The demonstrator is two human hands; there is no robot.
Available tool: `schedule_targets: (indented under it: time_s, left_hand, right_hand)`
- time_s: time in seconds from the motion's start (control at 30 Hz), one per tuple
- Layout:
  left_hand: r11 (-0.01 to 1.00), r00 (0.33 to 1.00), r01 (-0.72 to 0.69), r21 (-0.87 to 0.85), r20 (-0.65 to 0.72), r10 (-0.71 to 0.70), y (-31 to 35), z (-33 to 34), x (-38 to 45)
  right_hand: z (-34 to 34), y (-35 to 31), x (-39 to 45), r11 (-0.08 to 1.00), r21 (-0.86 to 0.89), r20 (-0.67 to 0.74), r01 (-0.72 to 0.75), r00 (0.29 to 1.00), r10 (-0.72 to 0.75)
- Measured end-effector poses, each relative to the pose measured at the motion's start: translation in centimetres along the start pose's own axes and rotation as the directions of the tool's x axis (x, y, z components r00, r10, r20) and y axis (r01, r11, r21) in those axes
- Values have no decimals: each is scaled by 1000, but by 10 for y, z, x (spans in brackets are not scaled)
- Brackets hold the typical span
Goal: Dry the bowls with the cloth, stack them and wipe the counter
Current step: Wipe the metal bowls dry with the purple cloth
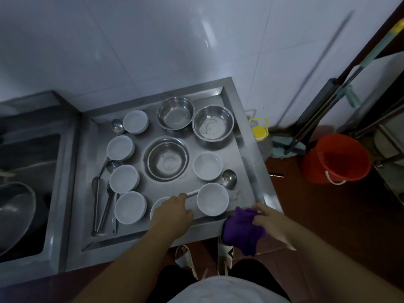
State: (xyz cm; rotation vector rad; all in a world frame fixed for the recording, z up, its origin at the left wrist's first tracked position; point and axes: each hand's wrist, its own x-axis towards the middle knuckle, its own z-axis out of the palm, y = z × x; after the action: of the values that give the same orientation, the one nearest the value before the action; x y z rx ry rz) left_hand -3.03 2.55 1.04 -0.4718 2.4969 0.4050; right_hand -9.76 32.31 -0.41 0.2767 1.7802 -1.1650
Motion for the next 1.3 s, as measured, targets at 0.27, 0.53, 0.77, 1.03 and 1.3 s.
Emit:
schedule_targets:
  time_s: [0.27,0.53,0.77,1.03,1.3]
  left_hand:
    - [999,999,2,-48,-40,-4,-1,-28,12]
    - [992,999,-8,-127,-53,1,-26,-52,51]
    - [984,999,-21,-175,23,26,-45,-74,118]
    - [954,993,-29,-298,99,61,-29,-92,210]
    - [873,993,61,-484,120,-3,13,-92,291]
  right_hand:
    - [-5,-55,-2,612,790,-40,17,999,24]
    - [19,-104,38,575,818,81,-11,992,-96]
    - [44,-125,86,512,858,10,-22,1000,26]
    - [42,-135,134,396,917,-98,44,988,118]
    - [34,-130,166,309,944,-177,115,967,181]
